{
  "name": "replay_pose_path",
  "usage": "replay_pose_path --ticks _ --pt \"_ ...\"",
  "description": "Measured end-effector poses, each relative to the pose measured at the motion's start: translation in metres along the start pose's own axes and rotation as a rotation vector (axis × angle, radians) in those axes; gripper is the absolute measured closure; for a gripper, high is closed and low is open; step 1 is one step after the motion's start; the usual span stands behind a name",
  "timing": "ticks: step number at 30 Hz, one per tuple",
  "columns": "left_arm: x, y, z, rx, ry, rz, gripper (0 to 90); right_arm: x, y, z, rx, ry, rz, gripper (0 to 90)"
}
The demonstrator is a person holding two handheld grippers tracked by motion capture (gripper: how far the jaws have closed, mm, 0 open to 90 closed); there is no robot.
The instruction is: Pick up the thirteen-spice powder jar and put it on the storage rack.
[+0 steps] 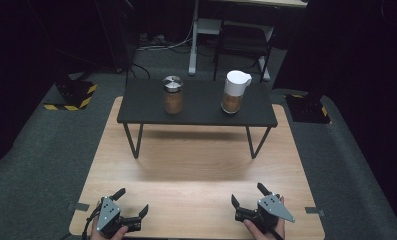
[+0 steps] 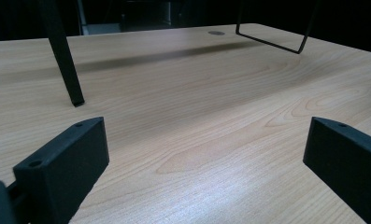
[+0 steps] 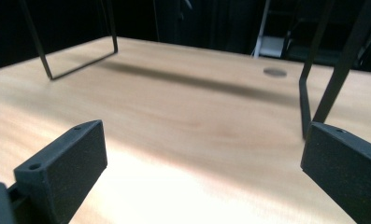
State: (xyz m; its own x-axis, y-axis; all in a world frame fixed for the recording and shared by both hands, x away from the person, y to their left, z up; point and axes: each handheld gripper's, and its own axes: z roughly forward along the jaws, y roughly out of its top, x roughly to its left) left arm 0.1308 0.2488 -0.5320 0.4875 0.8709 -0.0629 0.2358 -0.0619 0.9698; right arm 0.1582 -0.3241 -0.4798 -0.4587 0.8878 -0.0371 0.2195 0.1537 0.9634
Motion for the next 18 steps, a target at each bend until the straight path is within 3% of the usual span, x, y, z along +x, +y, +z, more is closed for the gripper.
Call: replay_pose_path --ticks 5,11,13,18 --pt "-0.001 0.0 0.0 0.003 -0.002 0.014 0.6 0.0 -0.012 -0.003 0.032 -0.007 0.021 0.0" --pt "-0.001 0.001 0.001 0.007 0.001 0.006 0.6 -0.001 -0.016 -0.003 0.053 -0.013 0.006 0.0" --pt "-0.002 0.001 0.0 0.007 0.002 0.013 0.6 -0.003 -0.018 -0.002 0.065 -0.012 0.031 0.0" --pt "-0.003 0.002 0.001 0.015 0.0 0.021 0.6 -0.003 -0.021 -0.001 0.076 -0.02 0.019 0.0"
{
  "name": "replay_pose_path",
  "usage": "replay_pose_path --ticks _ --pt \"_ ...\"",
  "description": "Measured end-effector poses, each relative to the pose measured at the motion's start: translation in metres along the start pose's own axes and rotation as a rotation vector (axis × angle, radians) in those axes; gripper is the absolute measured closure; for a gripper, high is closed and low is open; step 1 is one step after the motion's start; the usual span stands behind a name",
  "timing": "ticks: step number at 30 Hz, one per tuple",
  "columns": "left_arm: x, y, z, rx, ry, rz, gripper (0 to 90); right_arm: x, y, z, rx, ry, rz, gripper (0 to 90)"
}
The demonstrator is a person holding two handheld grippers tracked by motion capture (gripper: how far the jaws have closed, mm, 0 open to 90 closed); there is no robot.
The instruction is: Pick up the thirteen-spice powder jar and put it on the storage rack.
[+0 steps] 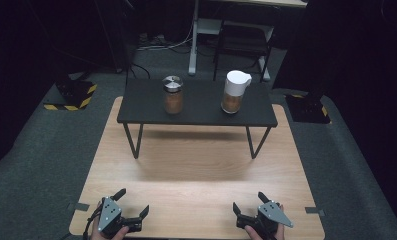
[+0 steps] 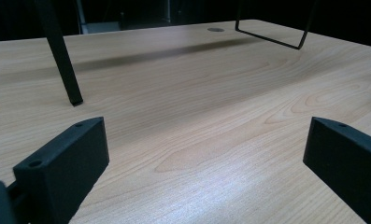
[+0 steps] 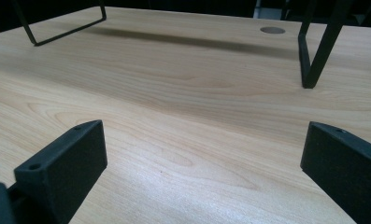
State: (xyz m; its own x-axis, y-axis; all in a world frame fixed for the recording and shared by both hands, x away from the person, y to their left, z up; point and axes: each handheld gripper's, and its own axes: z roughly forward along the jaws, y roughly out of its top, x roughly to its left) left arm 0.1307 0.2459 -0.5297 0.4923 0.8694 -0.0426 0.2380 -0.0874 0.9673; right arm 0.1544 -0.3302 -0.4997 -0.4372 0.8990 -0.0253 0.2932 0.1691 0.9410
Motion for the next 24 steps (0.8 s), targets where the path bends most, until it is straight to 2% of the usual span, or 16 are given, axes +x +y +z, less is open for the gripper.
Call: replay_pose_path --ticks 11,14,16,18,20,24 --pt "-0.0019 0.001 0.0001 0.006 0.005 0.006 0.6 -0.0015 -0.0022 -0.0022 -0.004 -0.003 0.008 0.0" --pt "-0.0015 -0.0002 0.0009 0.024 -0.003 0.004 0.6 -0.0012 -0.0025 -0.003 -0.005 -0.005 0.012 0.0" --pt "-0.0038 -0.0025 0.0028 0.043 0.0 0.016 0.6 -0.003 -0.0033 -0.0036 -0.007 -0.002 0.029 0.0" --pt "-0.0047 -0.0017 0.0029 0.04 -0.008 0.035 0.6 -0.0042 -0.0035 -0.0037 -0.006 0.001 0.025 0.0" --pt "-0.0057 -0.0014 0.0036 0.033 -0.009 0.03 0.6 -0.0053 -0.0041 -0.0038 -0.003 0.001 0.035 0.0" --pt "-0.0043 0.0021 0.0067 0.056 -0.014 0.0 0.6 -0.0063 -0.005 -0.0067 -0.009 -0.014 0.039 0.0"
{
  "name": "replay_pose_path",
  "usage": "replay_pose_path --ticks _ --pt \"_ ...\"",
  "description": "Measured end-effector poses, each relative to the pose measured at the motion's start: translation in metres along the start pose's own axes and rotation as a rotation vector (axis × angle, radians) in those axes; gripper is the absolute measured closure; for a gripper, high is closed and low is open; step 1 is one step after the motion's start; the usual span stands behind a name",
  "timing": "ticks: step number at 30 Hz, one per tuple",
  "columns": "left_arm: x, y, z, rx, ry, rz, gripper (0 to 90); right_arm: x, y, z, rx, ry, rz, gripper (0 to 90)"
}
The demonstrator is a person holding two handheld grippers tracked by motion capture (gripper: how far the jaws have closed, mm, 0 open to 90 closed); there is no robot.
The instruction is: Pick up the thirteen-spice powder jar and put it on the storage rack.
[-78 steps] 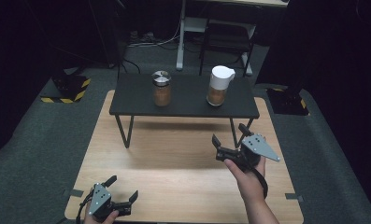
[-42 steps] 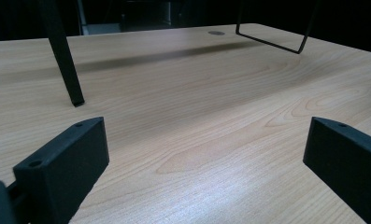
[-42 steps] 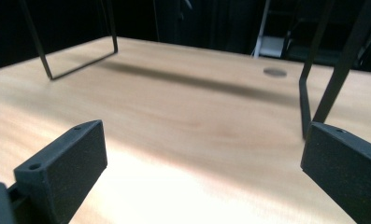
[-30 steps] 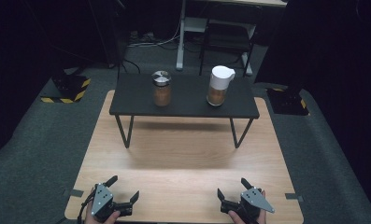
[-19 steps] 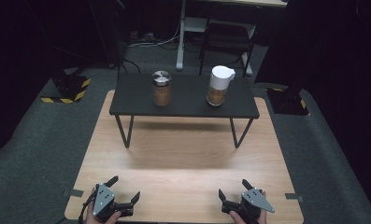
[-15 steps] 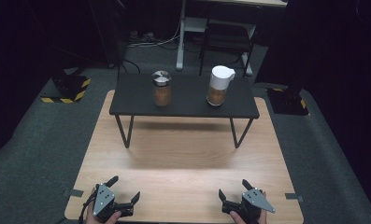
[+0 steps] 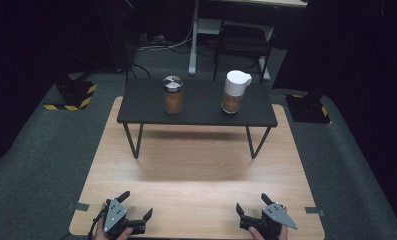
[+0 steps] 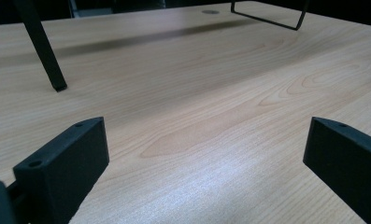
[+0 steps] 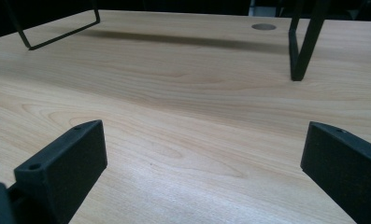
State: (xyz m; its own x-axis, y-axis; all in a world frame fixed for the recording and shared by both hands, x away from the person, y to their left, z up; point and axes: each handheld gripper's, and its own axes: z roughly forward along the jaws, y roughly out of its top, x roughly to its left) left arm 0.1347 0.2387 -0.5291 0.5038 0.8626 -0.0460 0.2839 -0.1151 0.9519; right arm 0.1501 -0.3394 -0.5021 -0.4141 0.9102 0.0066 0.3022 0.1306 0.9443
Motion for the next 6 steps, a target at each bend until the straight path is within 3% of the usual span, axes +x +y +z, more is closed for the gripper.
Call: replay_pose_path --ticks 6 --pt "0.0029 -0.001 -0.0016 -0.007 -0.011 0.008 0.6 -0.003 0.0004 -0.0016 -0.007 -0.009 0.018 0.0"
